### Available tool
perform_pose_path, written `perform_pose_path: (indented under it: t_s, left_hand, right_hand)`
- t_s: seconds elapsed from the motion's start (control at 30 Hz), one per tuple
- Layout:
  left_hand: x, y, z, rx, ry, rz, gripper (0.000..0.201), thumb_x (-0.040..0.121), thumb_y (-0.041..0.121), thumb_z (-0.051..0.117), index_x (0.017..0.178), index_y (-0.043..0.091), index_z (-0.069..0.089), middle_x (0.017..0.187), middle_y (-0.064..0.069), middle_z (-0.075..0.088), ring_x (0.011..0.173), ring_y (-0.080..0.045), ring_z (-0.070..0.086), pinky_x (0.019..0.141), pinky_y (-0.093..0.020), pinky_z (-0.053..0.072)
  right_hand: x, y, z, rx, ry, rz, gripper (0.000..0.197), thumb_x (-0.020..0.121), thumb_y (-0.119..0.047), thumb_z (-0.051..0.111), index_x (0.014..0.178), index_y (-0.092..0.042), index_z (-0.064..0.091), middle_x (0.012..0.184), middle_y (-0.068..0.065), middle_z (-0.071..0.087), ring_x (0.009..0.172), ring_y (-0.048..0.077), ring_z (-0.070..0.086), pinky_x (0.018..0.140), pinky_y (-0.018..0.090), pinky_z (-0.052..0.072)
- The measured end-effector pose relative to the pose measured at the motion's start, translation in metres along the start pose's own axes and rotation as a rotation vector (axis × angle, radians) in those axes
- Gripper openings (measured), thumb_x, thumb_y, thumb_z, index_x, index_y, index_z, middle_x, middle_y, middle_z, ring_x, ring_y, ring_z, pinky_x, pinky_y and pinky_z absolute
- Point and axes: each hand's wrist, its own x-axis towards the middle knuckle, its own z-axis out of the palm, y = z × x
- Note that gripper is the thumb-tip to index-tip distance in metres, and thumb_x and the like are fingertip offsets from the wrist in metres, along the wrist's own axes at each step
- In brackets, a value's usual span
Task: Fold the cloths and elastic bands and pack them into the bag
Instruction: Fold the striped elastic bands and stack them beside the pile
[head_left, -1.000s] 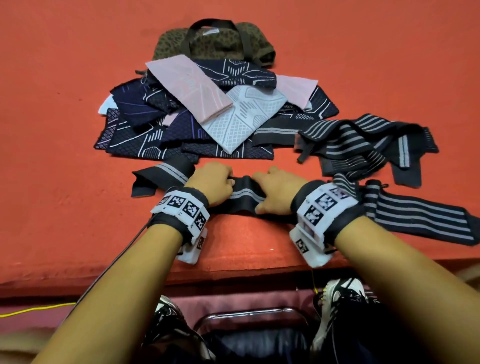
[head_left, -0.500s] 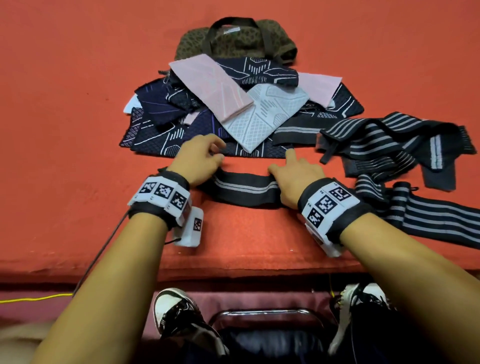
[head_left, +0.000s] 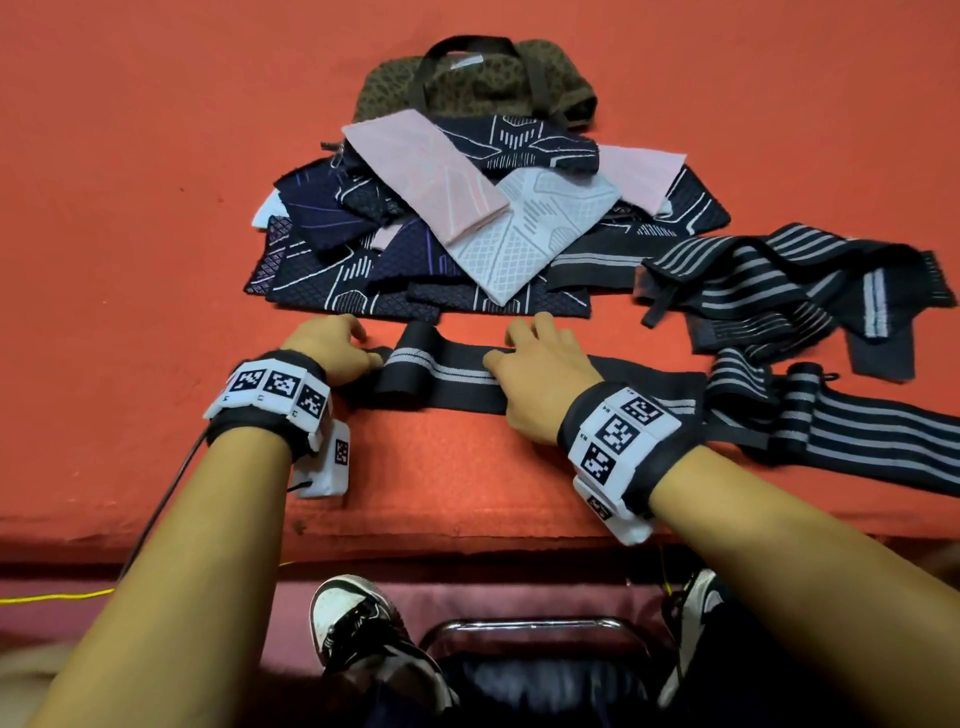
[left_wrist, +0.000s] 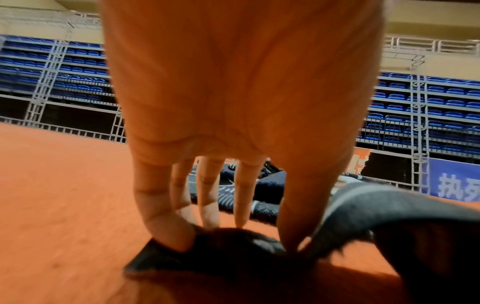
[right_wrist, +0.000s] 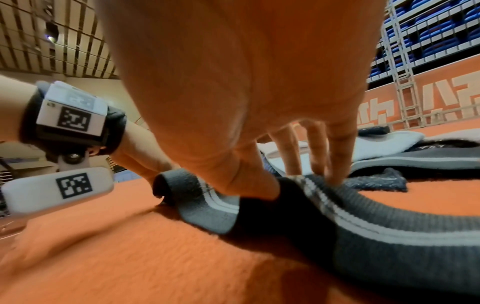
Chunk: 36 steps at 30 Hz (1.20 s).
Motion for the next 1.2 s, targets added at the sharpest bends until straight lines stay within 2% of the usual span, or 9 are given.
perform_pose_path:
  t_s: [0.2, 0.3, 0.47, 0.7, 0.87, 0.97, 1.03, 1.13, 1.2]
  left_hand:
    - [-0.002, -0.001, 0.002, 0.024, -0.007, -0.032, 0.045, 0.084, 0.027, 0.075, 0.124, 0.021, 0.057, 0.126, -0.013, 0.06, 0.118, -0.032, 0.055, 0.095, -0.034, 0.044]
    - [-0.001, -0.005, 0.0, -0.019, -0.02, -0.026, 0.027, 0.082, 0.027, 0.078, 0.102, 0.022, 0.06, 0.115, -0.008, 0.062, 0.104, -0.027, 0.056, 0.086, -0.032, 0.044]
    - [-0.004, -0.006, -0.002, -0.052, -0.033, -0.022, 0.015, 0.085, 0.029, 0.071, 0.089, 0.018, 0.062, 0.099, -0.007, 0.064, 0.093, -0.025, 0.057, 0.075, -0.029, 0.038]
    - [-0.01, 0.0, -0.008, -0.076, 0.141, 0.102, 0.025, 0.096, 0.026, 0.06, 0.117, 0.013, 0.06, 0.116, -0.015, 0.063, 0.11, -0.036, 0.058, 0.088, -0.035, 0.044]
    - [-0.011, -0.001, -0.02, -0.162, 0.353, 0.16, 0.01, 0.093, 0.028, 0.062, 0.1, 0.021, 0.058, 0.11, -0.013, 0.067, 0.107, -0.036, 0.059, 0.087, -0.038, 0.045]
    - [-0.018, 0.012, -0.033, -0.298, 0.374, 0.203, 0.018, 0.089, 0.032, 0.068, 0.095, 0.018, 0.058, 0.09, -0.008, 0.067, 0.078, -0.03, 0.065, 0.068, -0.034, 0.051]
    - [-0.026, 0.028, -0.034, -0.502, 0.272, 0.26, 0.015, 0.088, 0.023, 0.07, 0.092, 0.015, 0.057, 0.078, -0.008, 0.065, 0.056, -0.022, 0.062, 0.051, -0.03, 0.051]
    - [-0.036, 0.055, -0.026, -0.706, 0.029, 0.336, 0.013, 0.091, 0.012, 0.068, 0.097, 0.008, 0.057, 0.076, -0.011, 0.063, 0.05, -0.016, 0.062, 0.046, -0.027, 0.053]
    - [-0.037, 0.066, -0.016, -0.634, -0.038, 0.377, 0.015, 0.09, 0.014, 0.069, 0.097, 0.007, 0.058, 0.079, -0.012, 0.067, 0.057, -0.021, 0.065, 0.051, -0.031, 0.057]
  right_hand:
    - [-0.003, -0.015, 0.018, 0.091, -0.109, -0.137, 0.081, 0.087, -0.019, 0.056, 0.154, -0.038, 0.014, 0.138, 0.009, 0.034, 0.123, 0.03, 0.036, 0.095, 0.044, 0.039]
    - [-0.001, -0.014, 0.024, 0.098, -0.087, -0.123, 0.08, 0.086, -0.019, 0.058, 0.153, -0.032, 0.016, 0.14, 0.008, 0.032, 0.124, 0.029, 0.034, 0.095, 0.044, 0.04]
    - [0.003, -0.01, 0.024, 0.198, -0.064, -0.097, 0.07, 0.088, -0.02, 0.057, 0.149, -0.029, 0.026, 0.137, 0.006, 0.034, 0.125, 0.029, 0.034, 0.097, 0.044, 0.04]
    - [0.005, -0.012, 0.032, 0.13, -0.143, -0.066, 0.081, 0.089, -0.026, 0.056, 0.155, -0.037, 0.011, 0.163, 0.011, 0.0, 0.144, 0.036, 0.011, 0.112, 0.049, 0.023]
    - [0.006, -0.018, 0.028, 0.067, -0.181, -0.065, 0.073, 0.092, -0.025, 0.055, 0.154, -0.033, 0.016, 0.163, 0.014, -0.001, 0.144, 0.04, 0.009, 0.113, 0.052, 0.022]
    - [0.006, -0.021, 0.026, 0.098, -0.159, -0.053, 0.069, 0.091, -0.024, 0.055, 0.152, -0.025, 0.023, 0.16, 0.015, 0.011, 0.141, 0.04, 0.018, 0.111, 0.051, 0.027]
    - [0.009, -0.018, 0.022, 0.176, -0.107, -0.05, 0.062, 0.09, -0.024, 0.056, 0.146, -0.014, 0.031, 0.151, 0.014, 0.03, 0.134, 0.037, 0.032, 0.107, 0.047, 0.035]
    - [0.015, -0.004, 0.011, 0.39, -0.021, 0.009, 0.048, 0.087, -0.026, 0.058, 0.129, -0.008, 0.042, 0.126, 0.014, 0.053, 0.115, 0.035, 0.052, 0.093, 0.04, 0.045]
    - [0.017, 0.007, 0.006, 0.499, 0.015, 0.085, 0.048, 0.086, -0.027, 0.06, 0.126, -0.007, 0.042, 0.113, 0.014, 0.06, 0.105, 0.034, 0.058, 0.086, 0.039, 0.048]
